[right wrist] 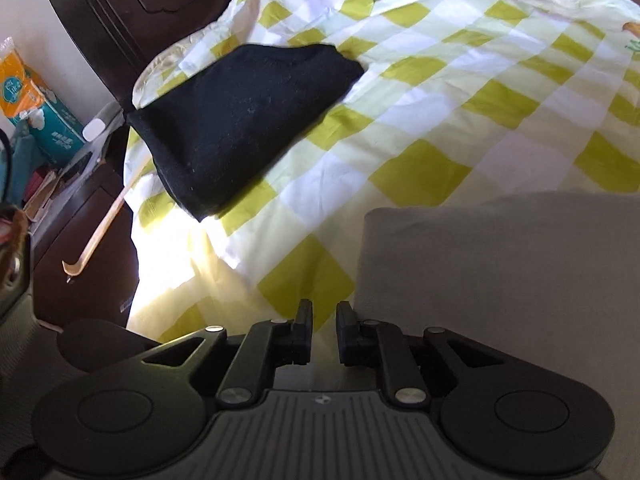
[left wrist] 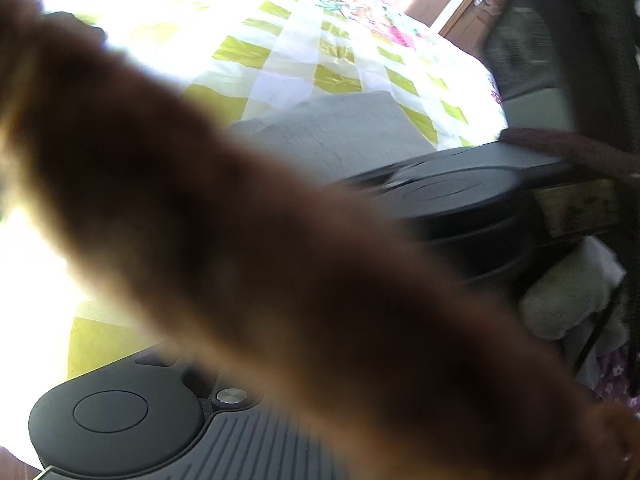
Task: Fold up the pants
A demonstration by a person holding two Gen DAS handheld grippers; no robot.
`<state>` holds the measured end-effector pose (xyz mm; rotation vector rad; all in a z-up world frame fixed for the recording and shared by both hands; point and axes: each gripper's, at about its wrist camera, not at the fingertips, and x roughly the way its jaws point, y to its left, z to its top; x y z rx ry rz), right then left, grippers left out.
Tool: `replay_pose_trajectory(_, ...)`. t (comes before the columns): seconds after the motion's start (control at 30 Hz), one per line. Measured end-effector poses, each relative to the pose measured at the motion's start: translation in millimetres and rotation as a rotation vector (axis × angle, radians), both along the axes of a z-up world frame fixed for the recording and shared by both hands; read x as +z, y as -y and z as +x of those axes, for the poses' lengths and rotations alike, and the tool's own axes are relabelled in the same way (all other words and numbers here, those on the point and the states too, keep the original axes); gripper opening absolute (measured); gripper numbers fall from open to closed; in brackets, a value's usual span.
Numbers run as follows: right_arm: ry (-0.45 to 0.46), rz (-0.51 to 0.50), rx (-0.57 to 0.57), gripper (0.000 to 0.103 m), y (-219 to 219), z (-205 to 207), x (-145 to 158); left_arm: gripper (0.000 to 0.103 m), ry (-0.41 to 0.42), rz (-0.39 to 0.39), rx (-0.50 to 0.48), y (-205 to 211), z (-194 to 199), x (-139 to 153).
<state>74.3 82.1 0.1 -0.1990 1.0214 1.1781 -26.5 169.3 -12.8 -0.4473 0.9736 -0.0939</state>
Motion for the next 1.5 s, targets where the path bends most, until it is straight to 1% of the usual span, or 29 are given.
replay_pose_trajectory(0.07,0.019,0.051,-0.035,0.029,18.4,5.3,19.1,0.021,0.0,-0.001,0.003,-0.6,-0.5,0.6)
replay_pose_trajectory(0.1,0.051,0.069,-0.059,0.031,30.3,9.2,30.4,0.021,0.0,0.0,0.004,-0.7,-0.7,0.9)
replay_pose_trajectory(0.17,0.117,0.083,-0.117,0.04,55.0,18.0,44.2,0.021,0.006,-0.002,0.007,-2.9,-3.9,3.0)
replay_pose_trajectory(0.2,0.149,0.075,-0.15,0.05,67.6,24.1,47.4,0.021,0.016,-0.007,0.011,-4.0,-5.4,4.7)
replay_pose_trajectory(0.23,0.177,0.061,-0.184,0.055,79.7,30.9,48.1,0.021,0.024,-0.008,0.016,-5.2,-7.0,6.8)
replay_pose_trajectory(0.3,0.205,0.014,-0.273,0.057,105.7,50.0,42.0,0.02,0.046,-0.005,0.03,-7.3,-8.0,12.2)
replay_pose_trajectory(0.37,0.183,-0.02,-0.321,0.058,124.4,68.2,29.5,0.021,0.059,-0.022,0.053,-13.1,-10.0,16.6)
replay_pose_trajectory(0.43,0.118,-0.043,-0.368,0.059,137.7,84.0,12.8,0.025,0.06,-0.06,0.081,-19.6,-6.5,18.2)
replay_pose_trajectory(0.5,0.051,-0.04,-0.357,0.06,147.8,93.3,-2.7,0.028,0.062,-0.068,0.109,-21.4,2.7,20.1)
replay_pose_trajectory(0.53,0.033,-0.027,-0.346,0.063,150.1,95.0,-7.7,0.029,0.064,-0.059,0.121,-21.0,6.2,21.0)
replay_pose_trajectory(0.6,0.004,-0.001,-0.325,0.067,153.1,96.6,-19.2,0.037,0.061,-0.054,0.138,-16.1,14.3,21.2)
replay_pose_trajectory(0.63,-0.002,0.008,-0.318,0.07,153.1,97.3,-22.4,0.039,0.053,-0.061,0.14,-14.6,18.2,19.8)
replay_pose_trajectory(0.7,0.0,0.018,-0.295,0.072,152.3,96.1,-24.5,0.049,0.022,-0.056,0.132,-9.0,27.5,12.9)
replay_pose_trajectory(0.77,-0.016,0.038,-0.296,0.066,152.9,92.9,-24.1,0.049,-0.018,-0.017,0.123,-5.1,35.0,5.2)
replay_pose_trajectory(0.8,-0.024,0.037,-0.302,0.057,153.1,90.1,-24.4,0.049,-0.039,-0.011,0.119,-4.2,38.1,1.3)
replay_pose_trajectory(0.83,-0.015,0.03,-0.309,0.053,154.1,86.8,-24.0,0.049,-0.063,-0.01,0.115,-3.5,38.4,-1.4)
replay_pose_trajectory(0.87,-0.008,0.03,-0.319,0.045,157.7,83.4,-23.2,0.048,-0.077,-0.01,0.112,-2.2,40.2,-4.6)
replay_pose_trajectory(0.93,-0.034,0.058,-0.357,0.035,172.5,79.7,-21.7,0.045,-0.076,0.014,0.092,3.7,43.8,-4.2)
replay_pose_trajectory(1.0,-0.053,0.066,-0.416,0.032,194.7,75.4,-20.0,0.044,-0.064,0.043,0.064,12.4,50.5,-2.4)
replay_pose_trajectory(1.07,-0.052,0.056,-0.472,0.031,218.0,68.0,-18.4,0.044,-0.042,0.058,0.024,23.5,61.8,-1.7)
replay_pose_trajectory(1.2,-0.043,0.012,-0.615,0.031,269.3,49.6,-10.9,0.044,0.032,0.066,-0.095,58.3,93.3,1.5)
replay_pose_trajectory(1.27,-0.047,-0.016,-0.644,0.033,283.7,39.7,-7.8,0.044,0.076,0.078,-0.158,79.3,110.2,4.1)
replay_pose_trajectory(1.3,-0.04,-0.037,-0.651,0.034,289.2,34.6,-5.7,0.044,0.1,0.097,-0.182,88.3,115.7,5.9)
replay_pose_trajectory(1.37,0.048,-0.101,-0.67,0.034,294.7,25.9,2.7,0.043,0.133,0.142,-0.217,102.1,120.2,11.3)
replay_pose_trajectory(1.43,0.181,-0.153,-0.673,0.035,295.6,19.3,16.0,0.043,0.152,0.16,-0.235,106.7,115.8,17.0)
replay_pose_trajectory(1.47,0.229,-0.164,-0.673,0.037,294.4,18.4,22.5,0.043,0.159,0.172,-0.238,106.9,111.3,19.5)
replay_pose_trajectory(1.5,0.272,-0.165,-0.661,0.038,291.9,18.2,30.0,0.043,0.168,0.186,-0.233,105.6,105.0,22.3)
